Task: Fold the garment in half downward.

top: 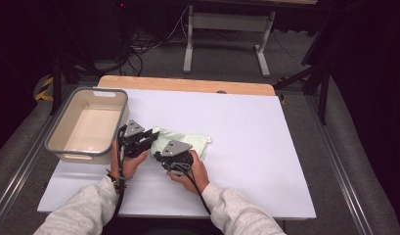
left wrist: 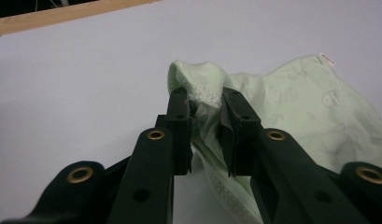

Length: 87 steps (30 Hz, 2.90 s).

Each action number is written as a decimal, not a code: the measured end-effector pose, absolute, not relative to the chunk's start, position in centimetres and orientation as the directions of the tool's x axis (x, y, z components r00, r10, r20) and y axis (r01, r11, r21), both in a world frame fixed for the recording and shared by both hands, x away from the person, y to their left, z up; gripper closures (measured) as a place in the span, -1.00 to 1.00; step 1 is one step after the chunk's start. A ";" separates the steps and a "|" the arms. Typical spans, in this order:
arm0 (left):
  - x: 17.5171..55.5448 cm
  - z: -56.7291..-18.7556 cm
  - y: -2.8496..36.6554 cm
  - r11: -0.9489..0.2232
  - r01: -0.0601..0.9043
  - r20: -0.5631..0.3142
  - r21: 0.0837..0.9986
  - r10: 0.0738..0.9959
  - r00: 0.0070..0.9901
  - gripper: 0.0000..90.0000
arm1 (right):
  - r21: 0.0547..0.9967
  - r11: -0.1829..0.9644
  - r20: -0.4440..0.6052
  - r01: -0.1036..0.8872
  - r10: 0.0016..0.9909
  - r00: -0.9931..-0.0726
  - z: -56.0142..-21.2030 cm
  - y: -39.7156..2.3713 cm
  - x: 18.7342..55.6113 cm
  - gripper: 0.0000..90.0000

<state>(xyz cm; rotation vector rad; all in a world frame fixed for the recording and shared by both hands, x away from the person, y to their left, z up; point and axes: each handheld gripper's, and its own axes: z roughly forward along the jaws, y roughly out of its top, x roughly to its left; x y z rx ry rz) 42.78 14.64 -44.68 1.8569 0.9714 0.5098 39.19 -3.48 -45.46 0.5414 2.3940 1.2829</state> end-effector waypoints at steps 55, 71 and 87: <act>42.1 -42.7 6.1 -0.503 0.222 0.141 0.836 0.586 0.798 0.11 | 0.839 0.375 0.009 0.394 0.715 -0.699 -45.3 -16.4 37.3 0.30; 39.2 -45.7 7.4 -0.563 0.185 0.082 0.806 0.416 0.906 0.35 | 0.886 0.373 -0.078 0.277 0.708 -0.702 -41.4 -15.9 40.3 0.39; 39.7 -46.8 6.8 -0.621 0.206 0.095 0.756 0.416 0.905 0.84 | 0.779 0.530 -0.153 0.336 0.680 -0.717 -43.4 -13.8 43.5 0.88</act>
